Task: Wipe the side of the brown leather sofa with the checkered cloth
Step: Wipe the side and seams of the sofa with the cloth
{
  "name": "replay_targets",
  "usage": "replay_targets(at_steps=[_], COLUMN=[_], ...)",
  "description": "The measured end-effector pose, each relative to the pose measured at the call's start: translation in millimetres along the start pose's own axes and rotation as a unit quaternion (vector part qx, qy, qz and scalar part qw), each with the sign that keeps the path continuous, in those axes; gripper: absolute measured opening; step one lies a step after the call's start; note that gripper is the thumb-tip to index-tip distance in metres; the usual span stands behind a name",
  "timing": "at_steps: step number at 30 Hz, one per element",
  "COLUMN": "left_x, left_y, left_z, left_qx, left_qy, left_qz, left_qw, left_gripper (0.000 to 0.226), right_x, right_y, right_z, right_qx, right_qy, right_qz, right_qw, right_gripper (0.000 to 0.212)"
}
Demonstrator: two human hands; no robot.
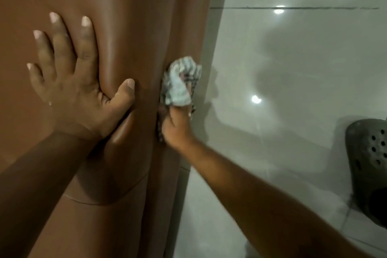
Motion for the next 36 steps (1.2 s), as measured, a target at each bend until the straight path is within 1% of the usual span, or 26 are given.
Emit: replay_targets(at_steps=[2,4,7,8,10,11,12,13,14,15,17,18,20,22,24,26,27,29,31,32,34,35,36], left_x=[0.1,-0.4,-0.2,-1.3,-4.0,-5.5,-7.3,-7.1,-6.2,-6.1,-2.6,-1.2,-0.8,1.6,8.4,14.2,16.7,17.3,13.1,10.8,9.8,10.8,12.8], left_y=[-0.6,-1.7,-3.5,-4.2,-0.2,6.8,16.6,30.4,46.9,62.6,97.0,112.1,134.8,148.2,152.9,153.1,152.2,149.9,145.9,142.9,139.3,137.5,138.3], left_z=[0.7,-0.8,-1.0,-0.1,3.9,6.0,7.7,9.8,11.6,13.5,20.1,26.1,39.2,45.0,43.6,39.4,37.4,39.4,44.4,45.3,45.7,44.6,42.8], left_qx=[-0.014,-0.025,-0.032,-0.035,-0.043,-0.046,-0.046,-0.039,-0.028,-0.019,-0.01,-0.01,-0.011,-0.01,-0.003,-0.004,-0.005,-0.004,-0.007,-0.011,-0.019,-0.022,-0.026], left_qy=[-0.001,0.0,-0.005,-0.006,-0.004,-0.004,-0.005,-0.005,-0.004,-0.002,-0.004,-0.008,-0.001,0.026,0.038,0.029,0.026,0.03,0.04,0.04,0.028,0.017,0.007], left_qz=[0.003,0.002,-0.021,-0.029,-0.042,-0.047,-0.052,-0.056,-0.062,-0.067,-0.075,-0.078,-0.072,-0.058,-0.05,-0.047,-0.049,-0.053,-0.047,-0.044,-0.04,-0.041,-0.039], left_qw=[1.0,1.0,0.999,0.999,0.998,0.998,0.998,0.998,0.998,0.998,0.997,0.997,0.997,0.998,0.998,0.998,0.998,0.998,0.998,0.998,0.999,0.999,0.999], left_gripper=[0.096,0.095,0.097,0.098,0.103,0.105,0.107,0.108,0.109,0.11,0.112,0.112,0.112,0.111,0.11,0.109,0.108,0.11,0.11,0.11,0.111,0.112,0.112], right_x=[2.3,3.7,-1.5,-4.6,-6.9,-5.5,-4.2,-5.3,-5.3,-4.4,-0.2,0.2,-2.3,-4.3,-6.2,-12.5,-14.4,-13.0,-13.2,-11.8,-4.6,-2.7,-2.0], right_y=[53.6,104.5,139.7,137.7,110.6,84.8,52.4,22.4,2.2,-7.1,4.9,18.4,54.6,116.9,192.0,248.1,263.8,266.2,244.2,221.9,165.9,138.0,119.1], right_z=[-5.9,-14.8,-21.7,-23.9,-17.7,-12.7,-6.9,-2.9,2.1,5.4,10.7,8.1,-3.5,-13.1,-25.9,-28.9,-25.2,-16.6,-14.5,-12.3,-9.2,-9.5,-8.7], right_qx=[0.024,0.038,0.061,0.065,0.091,0.124,0.161,0.18,0.191,0.208,0.243,0.242,0.201,0.142,0.092,0.089,0.097,0.118,0.113,0.118,0.13,0.119,0.096], right_qy=[0.006,-0.021,-0.017,-0.021,-0.032,-0.031,-0.024,-0.01,-0.005,-0.005,-0.01,-0.009,-0.01,-0.018,-0.001,0.034,0.051,0.077,0.057,0.04,0.006,-0.021,-0.046], right_qz=[0.043,0.059,0.085,0.093,0.087,0.057,0.023,0.013,0.02,0.03,0.05,0.064,0.085,0.084,0.117,0.156,0.155,0.136,0.127,0.122,0.064,0.038,0.033], right_qw=[0.999,0.997,0.994,0.993,0.992,0.99,0.986,0.983,0.981,0.978,0.969,0.968,0.976,0.986,0.989,0.983,0.982,0.981,0.984,0.985,0.989,0.992,0.994], right_gripper=[0.055,0.056,0.047,0.05,0.07,0.08,0.086,0.087,0.087,0.085,0.085,0.084,0.08,0.081,0.079,0.084,0.088,0.09,0.087,0.086,0.083,0.078,0.071])
Point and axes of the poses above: each hand's wrist, its own y-axis towards the middle knuckle, its own x-axis out of the palm, z = x × y, the point moved 4 cm from there along y, towards the middle knuckle, and after that the axes turned 10 degrees about z, right-handed, at the moved point
